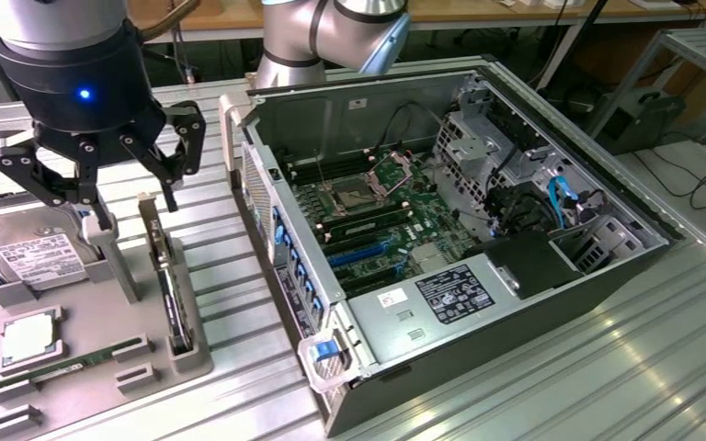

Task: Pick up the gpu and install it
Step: 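Pick up the gpu and move the gpu toward the slot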

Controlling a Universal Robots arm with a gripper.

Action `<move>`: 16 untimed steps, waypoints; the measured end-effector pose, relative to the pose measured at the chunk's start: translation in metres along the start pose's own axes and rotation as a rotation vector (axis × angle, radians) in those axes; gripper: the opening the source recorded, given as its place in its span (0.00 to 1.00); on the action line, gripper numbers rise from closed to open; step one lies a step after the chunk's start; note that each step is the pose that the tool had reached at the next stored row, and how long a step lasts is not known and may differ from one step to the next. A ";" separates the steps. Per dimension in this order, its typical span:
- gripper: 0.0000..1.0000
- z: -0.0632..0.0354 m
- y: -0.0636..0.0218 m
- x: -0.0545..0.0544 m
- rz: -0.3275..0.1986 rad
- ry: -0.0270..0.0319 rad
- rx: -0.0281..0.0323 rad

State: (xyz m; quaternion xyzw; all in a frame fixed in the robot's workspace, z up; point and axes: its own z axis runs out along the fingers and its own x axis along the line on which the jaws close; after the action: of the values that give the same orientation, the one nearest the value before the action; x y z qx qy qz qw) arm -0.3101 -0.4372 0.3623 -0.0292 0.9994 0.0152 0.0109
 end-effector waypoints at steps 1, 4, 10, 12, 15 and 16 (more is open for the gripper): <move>0.60 0.0009 -0.0003 0.000 0.001 -0.0001 -0.0001; 0.60 0.0027 -0.0009 0.000 0.001 -0.0001 0.0000; 0.60 0.0064 -0.0012 0.000 0.002 -0.0001 0.0000; 0.60 0.0083 -0.0012 0.000 0.002 -0.0001 0.0000; 0.60 0.0103 -0.0013 0.000 0.002 0.0000 0.0000; 0.60 0.0114 -0.0014 0.000 0.002 -0.0001 0.0000</move>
State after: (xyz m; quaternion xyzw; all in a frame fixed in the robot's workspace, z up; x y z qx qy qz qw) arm -0.3100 -0.4382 0.3509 -0.0283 0.9994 0.0152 0.0110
